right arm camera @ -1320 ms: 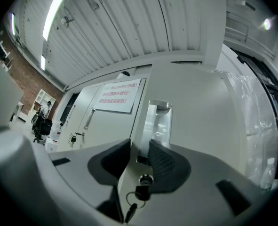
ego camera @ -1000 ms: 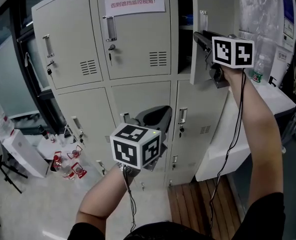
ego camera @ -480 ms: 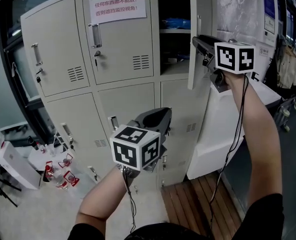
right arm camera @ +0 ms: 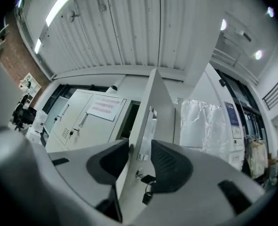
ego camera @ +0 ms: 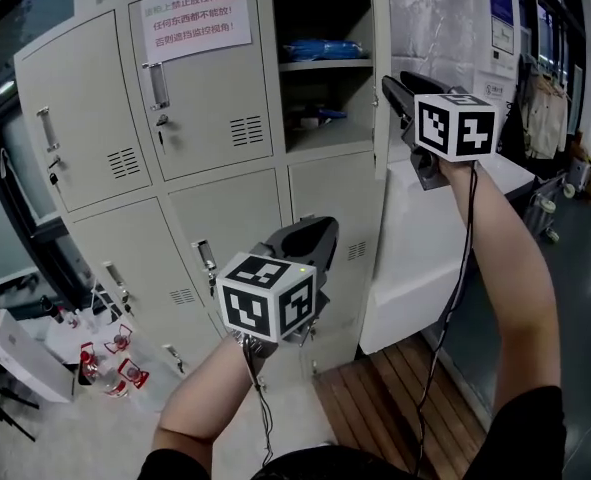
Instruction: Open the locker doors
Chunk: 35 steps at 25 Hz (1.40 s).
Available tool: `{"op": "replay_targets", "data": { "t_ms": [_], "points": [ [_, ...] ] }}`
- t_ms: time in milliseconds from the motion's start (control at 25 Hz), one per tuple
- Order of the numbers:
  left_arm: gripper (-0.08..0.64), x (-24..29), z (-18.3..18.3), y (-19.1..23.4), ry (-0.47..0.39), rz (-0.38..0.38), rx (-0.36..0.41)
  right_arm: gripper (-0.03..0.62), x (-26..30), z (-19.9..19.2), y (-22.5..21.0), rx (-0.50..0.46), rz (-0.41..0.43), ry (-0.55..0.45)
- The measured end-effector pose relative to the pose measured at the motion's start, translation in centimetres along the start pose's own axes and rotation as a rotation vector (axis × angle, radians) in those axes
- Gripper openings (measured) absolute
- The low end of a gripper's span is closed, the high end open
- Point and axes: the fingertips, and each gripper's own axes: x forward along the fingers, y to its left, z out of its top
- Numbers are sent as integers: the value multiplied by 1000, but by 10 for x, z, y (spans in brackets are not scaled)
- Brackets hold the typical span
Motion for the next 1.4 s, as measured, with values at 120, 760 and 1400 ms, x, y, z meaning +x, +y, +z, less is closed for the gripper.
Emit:
{"op": "replay_targets", "data": {
  "t_ms": [120,760,1400],
  "points": [
    [-2,4,-2,-11,3,-26,-5,199,-7,-10,0,24,-3,12],
    [-2,19,-13,-30,25,-82,-23,100,-39,-49,-51,31,-187,91],
    [-2,16,-16,-23,29,-89,-35,100,-51,-54,-77,34,-271,109]
  ]
}}
